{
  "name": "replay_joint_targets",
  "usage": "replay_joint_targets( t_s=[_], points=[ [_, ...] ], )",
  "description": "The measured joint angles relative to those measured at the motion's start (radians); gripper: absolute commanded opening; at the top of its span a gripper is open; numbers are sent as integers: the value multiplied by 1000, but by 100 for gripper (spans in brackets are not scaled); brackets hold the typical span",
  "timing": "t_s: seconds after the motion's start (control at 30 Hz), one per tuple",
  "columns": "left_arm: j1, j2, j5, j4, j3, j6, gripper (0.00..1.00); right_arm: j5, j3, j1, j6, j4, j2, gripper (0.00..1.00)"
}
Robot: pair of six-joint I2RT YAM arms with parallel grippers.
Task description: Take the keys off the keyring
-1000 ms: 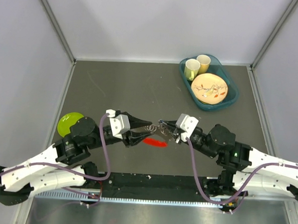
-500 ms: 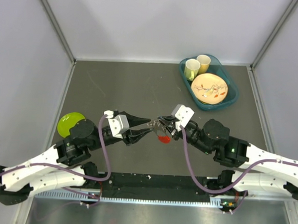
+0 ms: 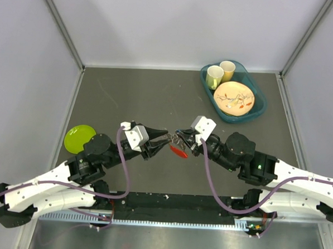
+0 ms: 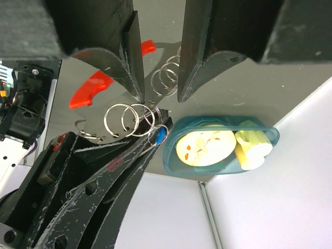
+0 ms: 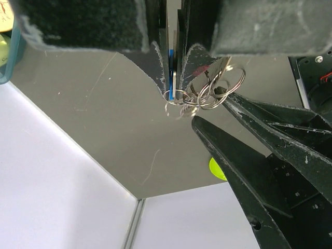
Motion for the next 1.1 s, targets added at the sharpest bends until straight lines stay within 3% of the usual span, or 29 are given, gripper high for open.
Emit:
replay_joint_targets(
  t_s=[1.1],
  points=[
    [-3,22,-62,8,11,-74,37,0,-1,0,1,2,-7,0]
  ],
)
